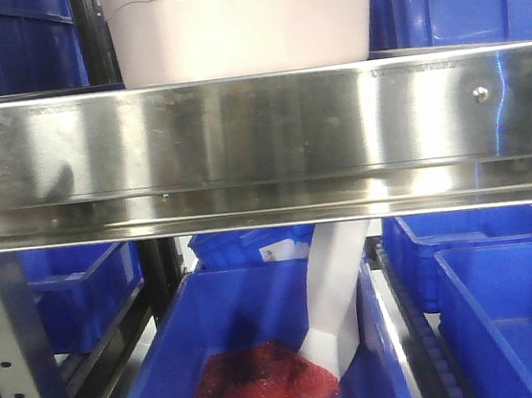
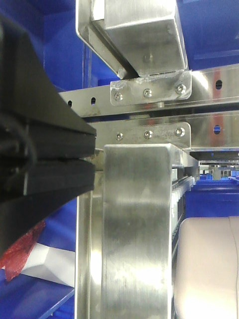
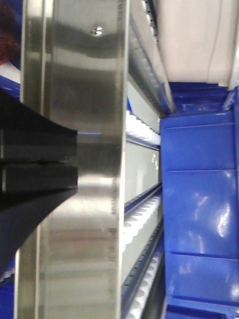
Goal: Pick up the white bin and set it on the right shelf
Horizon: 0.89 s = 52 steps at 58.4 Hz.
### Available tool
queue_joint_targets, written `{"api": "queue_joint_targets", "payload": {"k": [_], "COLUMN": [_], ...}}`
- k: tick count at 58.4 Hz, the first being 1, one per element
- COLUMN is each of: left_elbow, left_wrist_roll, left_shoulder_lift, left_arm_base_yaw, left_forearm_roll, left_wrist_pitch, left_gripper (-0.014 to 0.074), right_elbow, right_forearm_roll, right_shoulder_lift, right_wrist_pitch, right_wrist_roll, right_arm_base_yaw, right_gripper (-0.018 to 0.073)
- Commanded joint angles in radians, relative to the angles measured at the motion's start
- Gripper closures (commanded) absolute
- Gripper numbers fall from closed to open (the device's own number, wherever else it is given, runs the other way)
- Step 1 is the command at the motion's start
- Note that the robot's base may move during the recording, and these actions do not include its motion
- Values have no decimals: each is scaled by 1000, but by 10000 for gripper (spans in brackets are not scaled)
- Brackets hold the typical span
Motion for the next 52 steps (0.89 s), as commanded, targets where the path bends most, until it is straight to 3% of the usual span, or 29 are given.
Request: {"api": "queue_joint_targets", "payload": {"k": [1, 52], "left_elbow": [12, 12], "left_wrist_roll": [-9, -9], "left_shoulder_lift": [-13, -13], "left_arm_base_yaw": [-5, -5], "left_forearm_roll": [-8, -8], "left_wrist_pitch": [-84, -84], "left_gripper": [714, 714], "right_elbow": [-2, -2], "right_forearm_roll": [6, 6], "right_shoulder_lift": [-20, -20], "right_wrist_pitch": [-117, -111], "right_wrist_roll": [-11, -11], "right_arm_base_yaw": [-6, -6], "right_gripper": [493, 493]}}
